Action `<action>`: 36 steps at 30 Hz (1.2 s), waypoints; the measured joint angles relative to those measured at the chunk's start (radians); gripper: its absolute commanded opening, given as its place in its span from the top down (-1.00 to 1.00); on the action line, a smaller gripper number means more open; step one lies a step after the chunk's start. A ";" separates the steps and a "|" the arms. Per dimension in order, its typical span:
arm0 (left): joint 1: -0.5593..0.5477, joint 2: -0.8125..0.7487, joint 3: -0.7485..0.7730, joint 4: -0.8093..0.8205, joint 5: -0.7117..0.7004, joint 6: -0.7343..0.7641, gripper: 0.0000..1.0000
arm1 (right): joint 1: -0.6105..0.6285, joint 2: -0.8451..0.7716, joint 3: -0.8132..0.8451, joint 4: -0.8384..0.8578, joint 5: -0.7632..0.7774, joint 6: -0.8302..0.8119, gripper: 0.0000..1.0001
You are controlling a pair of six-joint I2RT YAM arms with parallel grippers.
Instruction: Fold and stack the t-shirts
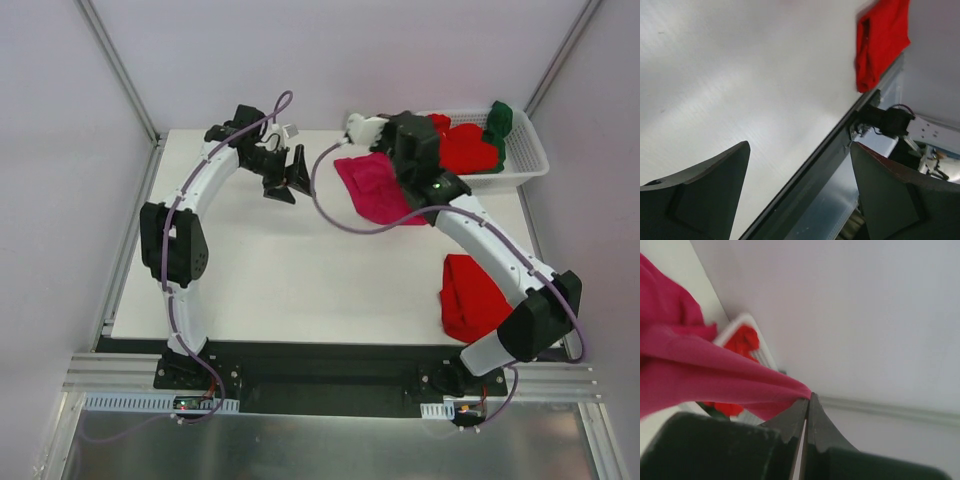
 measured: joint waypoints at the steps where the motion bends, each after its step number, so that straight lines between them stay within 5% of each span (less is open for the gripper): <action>1: 0.006 -0.001 0.000 -0.002 -0.028 0.005 -0.66 | 0.051 -0.001 0.000 -0.001 -0.023 0.002 0.98; 5: 0.082 -0.023 -0.044 -0.017 -0.211 0.037 -0.68 | 0.264 0.044 0.040 0.003 -0.136 0.024 0.97; 8: 0.193 -0.059 -0.091 -0.048 -0.323 0.064 -0.66 | 0.375 0.202 0.229 0.010 -0.216 0.058 0.98; 12: 0.381 -0.108 -0.109 -0.087 -0.374 0.102 -0.64 | 0.440 0.391 0.481 0.023 -0.359 0.121 0.98; 16: 0.525 -0.141 -0.109 -0.151 -0.348 0.157 -0.64 | 0.469 0.423 0.519 0.096 -0.569 0.201 0.98; 24: 0.497 -0.126 -0.126 -0.243 -0.207 0.224 -0.62 | 0.501 0.312 0.368 0.403 -0.922 0.282 0.98; 28: 0.462 -0.084 -0.069 -0.257 -0.173 0.232 -0.63 | 0.520 0.249 0.322 0.401 -0.842 0.171 0.98; 31: 0.421 -0.073 -0.034 -0.255 -0.166 0.241 -0.63 | 0.434 0.214 0.275 0.370 -0.636 0.151 0.98; 36: 0.347 -0.073 -0.016 -0.256 -0.134 0.248 -0.62 | -0.051 0.142 0.135 0.149 -0.387 0.217 0.98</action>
